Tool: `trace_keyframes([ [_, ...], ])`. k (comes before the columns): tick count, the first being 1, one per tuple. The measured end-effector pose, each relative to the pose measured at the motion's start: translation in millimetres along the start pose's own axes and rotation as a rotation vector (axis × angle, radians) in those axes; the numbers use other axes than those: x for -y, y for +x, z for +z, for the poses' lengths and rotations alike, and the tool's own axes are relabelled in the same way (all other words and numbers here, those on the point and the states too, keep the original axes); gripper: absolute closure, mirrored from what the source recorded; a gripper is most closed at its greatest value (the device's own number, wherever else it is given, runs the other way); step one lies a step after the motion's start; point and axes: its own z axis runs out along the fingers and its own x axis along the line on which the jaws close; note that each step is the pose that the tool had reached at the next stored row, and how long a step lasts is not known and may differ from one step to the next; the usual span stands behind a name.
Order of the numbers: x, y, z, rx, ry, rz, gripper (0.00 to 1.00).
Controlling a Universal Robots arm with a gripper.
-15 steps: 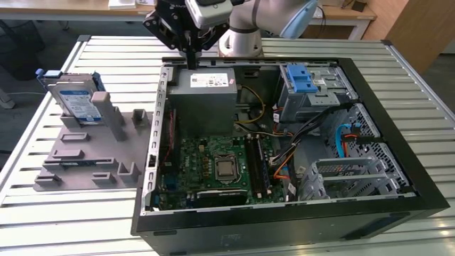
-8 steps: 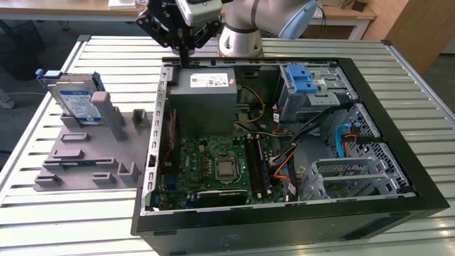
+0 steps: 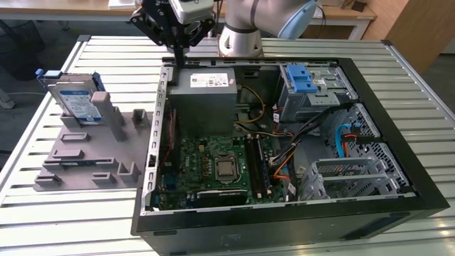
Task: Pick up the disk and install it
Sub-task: 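Reach for the disk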
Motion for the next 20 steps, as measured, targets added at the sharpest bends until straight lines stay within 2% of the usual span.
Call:
trace_keyframes([
  [12,-9.3,19.2,0.5,-0.0021,0.0001,0.0,0.89],
  [20,-9.4,20.5,0.5,-0.0021,0.0001,0.0,0.89],
])
